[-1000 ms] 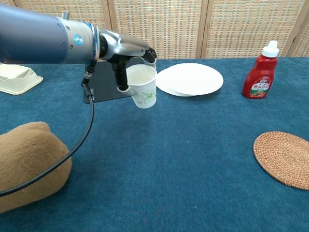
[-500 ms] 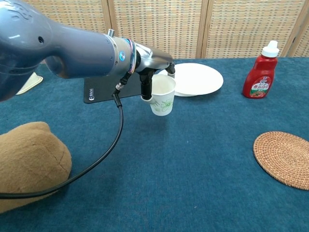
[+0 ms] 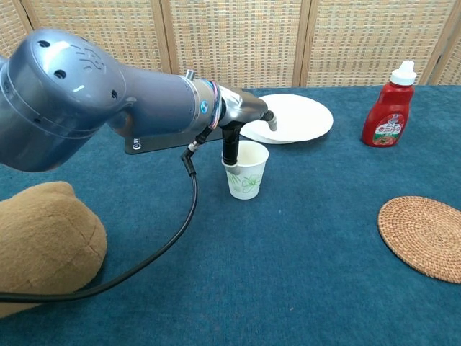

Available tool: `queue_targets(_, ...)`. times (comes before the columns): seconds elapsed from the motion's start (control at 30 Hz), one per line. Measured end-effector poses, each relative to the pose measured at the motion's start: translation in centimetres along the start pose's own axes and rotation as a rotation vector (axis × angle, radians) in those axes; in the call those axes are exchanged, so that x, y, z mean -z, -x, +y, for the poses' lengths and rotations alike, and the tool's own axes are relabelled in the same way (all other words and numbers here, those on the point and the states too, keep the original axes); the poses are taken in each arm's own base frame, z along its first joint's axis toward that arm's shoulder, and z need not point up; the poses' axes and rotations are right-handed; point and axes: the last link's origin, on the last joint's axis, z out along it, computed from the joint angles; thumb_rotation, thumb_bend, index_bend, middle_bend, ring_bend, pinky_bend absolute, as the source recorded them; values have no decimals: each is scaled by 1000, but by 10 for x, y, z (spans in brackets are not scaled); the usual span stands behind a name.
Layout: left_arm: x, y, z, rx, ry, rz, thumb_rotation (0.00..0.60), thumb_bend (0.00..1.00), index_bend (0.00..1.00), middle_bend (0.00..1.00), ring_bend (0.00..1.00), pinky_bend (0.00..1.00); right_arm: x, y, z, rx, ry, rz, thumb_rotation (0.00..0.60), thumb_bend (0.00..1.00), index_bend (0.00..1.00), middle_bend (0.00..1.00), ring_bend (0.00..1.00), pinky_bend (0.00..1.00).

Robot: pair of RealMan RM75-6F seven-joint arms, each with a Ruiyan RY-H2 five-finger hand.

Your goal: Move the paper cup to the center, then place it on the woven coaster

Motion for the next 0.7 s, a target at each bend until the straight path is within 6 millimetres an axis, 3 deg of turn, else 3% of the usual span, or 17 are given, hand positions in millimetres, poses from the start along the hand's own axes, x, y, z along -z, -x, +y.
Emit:
queue_targets(0.37,12,-7,-19,56,-12,45,600,113,0,0,0,0,1,1,-3,10,-13,-2,600,17,0,0,0,0)
queue_targets(0.57,41,-16,-46,118,-7,105,600,101,0,0,0,0,2,1,-7,14,-24,2,600,18,0,0,0,0)
queue_targets(0.7,70,-17,-81,163,-38,168,600,100,0,0,0,0,3,0,-9,18,-32,5,600,18,0,0,0,0)
